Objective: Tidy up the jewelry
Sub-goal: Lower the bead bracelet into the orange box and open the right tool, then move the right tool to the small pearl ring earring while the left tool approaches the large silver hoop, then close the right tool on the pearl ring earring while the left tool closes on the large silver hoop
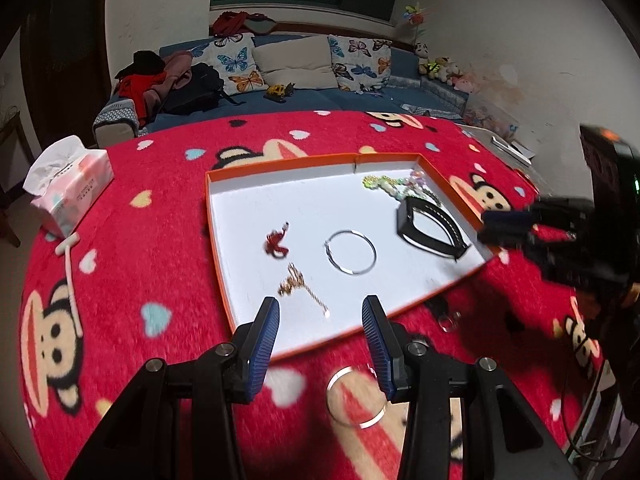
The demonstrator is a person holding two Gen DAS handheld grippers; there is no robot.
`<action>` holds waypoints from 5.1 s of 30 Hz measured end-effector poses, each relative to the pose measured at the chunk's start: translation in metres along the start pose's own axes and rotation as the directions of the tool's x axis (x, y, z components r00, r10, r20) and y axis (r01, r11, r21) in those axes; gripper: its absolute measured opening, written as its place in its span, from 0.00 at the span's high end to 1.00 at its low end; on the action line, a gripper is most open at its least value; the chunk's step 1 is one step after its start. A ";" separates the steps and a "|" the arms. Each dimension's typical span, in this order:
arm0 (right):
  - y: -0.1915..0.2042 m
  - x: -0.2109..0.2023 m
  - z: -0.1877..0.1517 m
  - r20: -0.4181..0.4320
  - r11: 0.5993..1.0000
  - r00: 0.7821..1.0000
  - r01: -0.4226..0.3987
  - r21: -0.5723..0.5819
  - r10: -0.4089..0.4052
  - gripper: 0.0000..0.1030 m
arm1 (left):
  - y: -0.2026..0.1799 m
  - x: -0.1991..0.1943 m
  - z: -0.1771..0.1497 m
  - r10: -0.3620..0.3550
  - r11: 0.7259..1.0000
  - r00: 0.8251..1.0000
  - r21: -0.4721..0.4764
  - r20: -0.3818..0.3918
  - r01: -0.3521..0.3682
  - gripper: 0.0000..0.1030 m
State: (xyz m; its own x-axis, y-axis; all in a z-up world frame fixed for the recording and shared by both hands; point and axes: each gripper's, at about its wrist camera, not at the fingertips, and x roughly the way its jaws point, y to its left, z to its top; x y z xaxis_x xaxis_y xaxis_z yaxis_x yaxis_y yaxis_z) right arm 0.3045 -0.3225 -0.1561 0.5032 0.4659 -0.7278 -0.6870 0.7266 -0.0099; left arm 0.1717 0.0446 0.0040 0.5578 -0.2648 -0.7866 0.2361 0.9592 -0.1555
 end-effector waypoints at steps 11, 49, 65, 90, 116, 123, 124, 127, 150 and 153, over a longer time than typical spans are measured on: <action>0.040 0.020 -0.047 -0.122 0.984 0.983 -0.147 -0.103 0.134 0.70 | -0.003 -0.014 -0.035 -0.017 1.000 1.000 -0.011 -0.015 0.017 0.55; 0.054 0.033 -0.049 -0.161 0.961 0.969 -0.215 -0.176 0.188 0.70 | -0.025 0.014 -0.058 -0.057 0.994 0.990 0.084 -0.132 0.068 0.53; 0.051 0.027 -0.057 -0.148 0.969 0.977 -0.180 -0.171 0.155 0.84 | -0.029 0.024 -0.066 -0.023 0.990 0.988 0.134 -0.154 0.044 0.47; 0.053 0.017 -0.060 -0.112 0.972 0.982 -0.171 -0.160 0.154 0.91 | -0.049 0.046 -0.066 0.066 0.952 0.989 0.306 -0.134 -0.022 0.45; 0.050 0.009 -0.062 -0.104 0.975 0.983 -0.167 -0.149 0.152 0.90 | -0.044 0.036 -0.065 0.020 0.964 0.989 0.265 -0.145 0.019 0.46; 0.049 0.011 -0.061 -0.105 0.975 0.982 -0.170 -0.144 0.156 0.90 | -0.040 0.045 -0.061 0.021 0.964 0.986 0.264 -0.167 0.024 0.46; 0.048 0.012 -0.062 -0.106 0.975 0.982 -0.171 -0.142 0.157 0.90 | -0.040 0.047 -0.060 0.023 0.964 0.985 0.265 -0.171 0.024 0.46; 0.048 0.013 -0.062 -0.106 0.975 0.982 -0.172 -0.140 0.158 0.90 | -0.043 0.050 -0.059 0.027 0.959 0.984 0.283 -0.176 0.024 0.46; 0.048 0.002 -0.053 -0.073 0.977 0.986 -0.160 -0.138 0.152 0.90 | -0.040 0.023 -0.053 0.008 0.969 0.995 0.248 -0.099 0.017 0.52; 0.044 0.000 -0.043 -0.053 0.980 0.989 -0.143 -0.135 0.137 0.91 | -0.035 0.009 -0.039 0.004 0.974 0.999 0.227 -0.054 0.009 0.52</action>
State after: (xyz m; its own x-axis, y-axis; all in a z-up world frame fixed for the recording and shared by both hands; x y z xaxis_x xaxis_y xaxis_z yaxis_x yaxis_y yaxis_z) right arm 0.2519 -0.3124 -0.1855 0.3759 0.5338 -0.7575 -0.8164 0.5774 0.0018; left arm 0.1377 0.0127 -0.0210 0.5148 -0.2555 -0.8184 0.4152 0.9094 -0.0227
